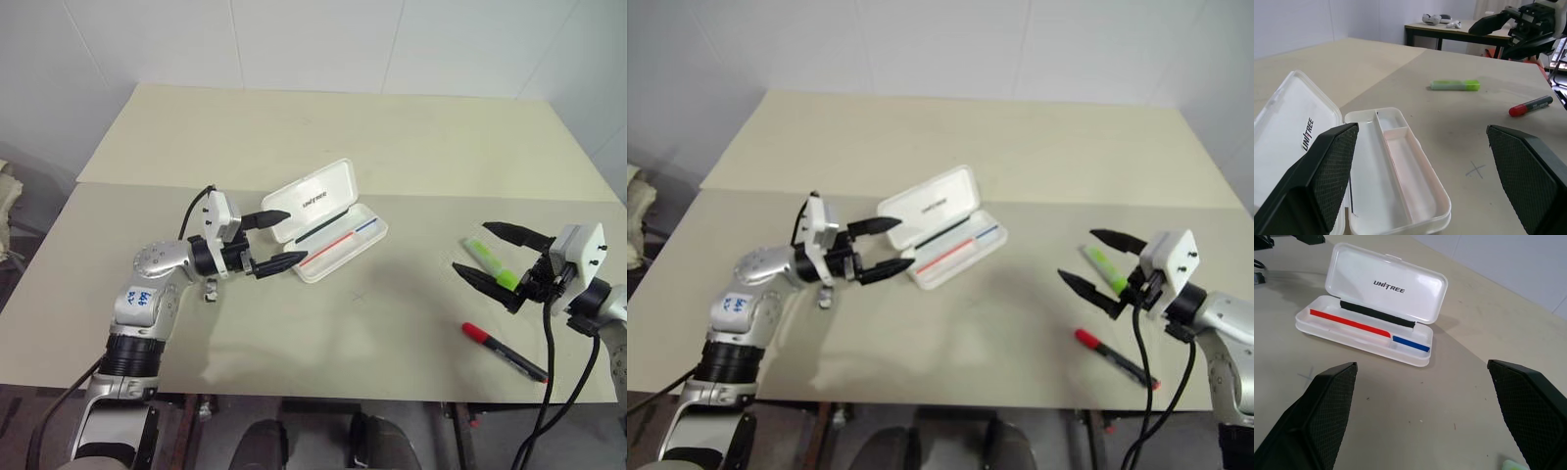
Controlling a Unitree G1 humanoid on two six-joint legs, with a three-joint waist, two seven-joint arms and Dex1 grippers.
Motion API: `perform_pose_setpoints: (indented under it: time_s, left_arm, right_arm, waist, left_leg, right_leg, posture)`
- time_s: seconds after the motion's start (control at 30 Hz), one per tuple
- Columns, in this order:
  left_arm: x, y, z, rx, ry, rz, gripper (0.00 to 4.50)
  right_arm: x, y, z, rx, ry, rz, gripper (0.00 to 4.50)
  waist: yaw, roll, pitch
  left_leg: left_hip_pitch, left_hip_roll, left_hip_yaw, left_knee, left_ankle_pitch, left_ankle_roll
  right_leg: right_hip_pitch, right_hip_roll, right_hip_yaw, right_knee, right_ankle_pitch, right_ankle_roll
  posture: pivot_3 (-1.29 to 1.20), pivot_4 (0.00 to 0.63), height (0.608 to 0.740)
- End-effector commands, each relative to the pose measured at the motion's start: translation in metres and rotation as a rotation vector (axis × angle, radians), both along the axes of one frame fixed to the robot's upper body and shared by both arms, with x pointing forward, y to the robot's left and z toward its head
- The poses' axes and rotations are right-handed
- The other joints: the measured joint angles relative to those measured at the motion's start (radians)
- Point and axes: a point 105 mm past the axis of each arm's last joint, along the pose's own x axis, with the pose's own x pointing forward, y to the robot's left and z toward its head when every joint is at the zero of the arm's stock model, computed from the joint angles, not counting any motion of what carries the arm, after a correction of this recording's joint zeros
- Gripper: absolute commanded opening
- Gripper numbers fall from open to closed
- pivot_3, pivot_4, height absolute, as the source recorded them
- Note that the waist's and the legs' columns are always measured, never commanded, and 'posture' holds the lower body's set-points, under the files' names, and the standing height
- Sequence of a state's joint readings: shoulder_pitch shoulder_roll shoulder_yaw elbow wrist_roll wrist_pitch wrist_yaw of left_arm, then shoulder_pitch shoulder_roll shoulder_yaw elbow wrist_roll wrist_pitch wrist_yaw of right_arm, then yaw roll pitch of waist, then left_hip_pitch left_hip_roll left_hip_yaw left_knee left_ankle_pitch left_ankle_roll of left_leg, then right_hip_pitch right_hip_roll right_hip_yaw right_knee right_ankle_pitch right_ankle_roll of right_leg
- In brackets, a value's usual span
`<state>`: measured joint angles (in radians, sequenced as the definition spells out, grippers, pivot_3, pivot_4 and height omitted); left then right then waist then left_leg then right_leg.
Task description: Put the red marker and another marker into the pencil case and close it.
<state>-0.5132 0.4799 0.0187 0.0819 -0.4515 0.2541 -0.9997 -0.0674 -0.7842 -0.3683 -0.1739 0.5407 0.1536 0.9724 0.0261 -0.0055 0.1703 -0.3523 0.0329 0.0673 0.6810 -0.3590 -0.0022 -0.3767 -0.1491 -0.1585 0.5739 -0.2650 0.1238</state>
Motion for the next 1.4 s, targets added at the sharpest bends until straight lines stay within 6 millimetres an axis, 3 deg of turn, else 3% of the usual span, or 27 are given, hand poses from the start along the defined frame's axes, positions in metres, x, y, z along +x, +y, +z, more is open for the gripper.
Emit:
perform_pose_setpoints:
  time_s: [0.03,0.4,0.5,0.7,1.1,1.4]
  left_arm:
    - [-0.005,-0.001,0.01,0.016,-0.042,-0.02,4.49]
    - [-0.006,-0.004,0.008,0.086,-0.04,-0.038,4.49]
    - [-0.006,-0.005,0.008,0.079,-0.028,-0.04,3.88]
    - [-0.008,-0.02,-0.002,0.159,0.0,-0.072,1.93]
    - [0.002,-0.055,-0.022,0.373,0.075,-0.026,1.93]
    - [0.001,-0.059,-0.039,0.553,0.145,-0.022,1.93]
  right_arm:
    - [-0.003,0.0,0.024,-0.01,-0.066,0.017,4.5]
    - [-0.004,0.016,0.027,-0.008,-0.051,0.067,4.5]
    - [-0.004,0.019,0.027,-0.006,-0.053,0.073,4.5]
    - [-0.009,0.025,0.025,0.006,-0.046,0.097,4.5]
    - [-0.015,0.041,0.017,0.041,-0.057,0.111,4.5]
    - [-0.02,0.051,0.018,0.053,-0.082,0.114,4.5]
  waist:
    - [0.0,0.0,0.0]
    - [0.001,0.0,0.0]
    - [0.001,0.0,0.0]
    - [0.001,0.0,0.0]
    - [0.003,0.0,0.0]
    - [0.004,0.0,0.0]
  left_leg:
    - [0.0,0.0,0.0,0.0,0.0,0.0]
    - [0.0,0.0,0.0,0.0,0.0,0.0]
    - [0.0,0.0,0.0,0.0,0.0,0.0]
    - [0.0,0.0,0.0,0.0,0.0,0.0]
    - [0.0,0.0,-0.001,0.0,0.0,0.0]
    - [0.0,0.0,-0.001,0.0,0.0,0.0]
  right_leg:
    - [0.0,0.0,0.0,0.0,0.0,0.0]
    - [0.0,0.0,0.0,0.0,0.0,0.0]
    - [0.0,0.0,0.0,0.0,0.0,0.0]
    - [0.0,0.0,0.0,0.0,0.0,0.0]
    - [0.0,0.0,0.0,0.0,0.0,0.0]
    - [0.0,0.0,0.0,0.0,0.0,0.0]
  posture:
    - [0.0,0.15,0.74]
    - [0.0,0.15,0.74]
    - [0.0,0.15,0.74]
    - [0.0,0.15,0.74]
    - [0.0,0.15,0.74]
    - [0.0,0.15,0.74]
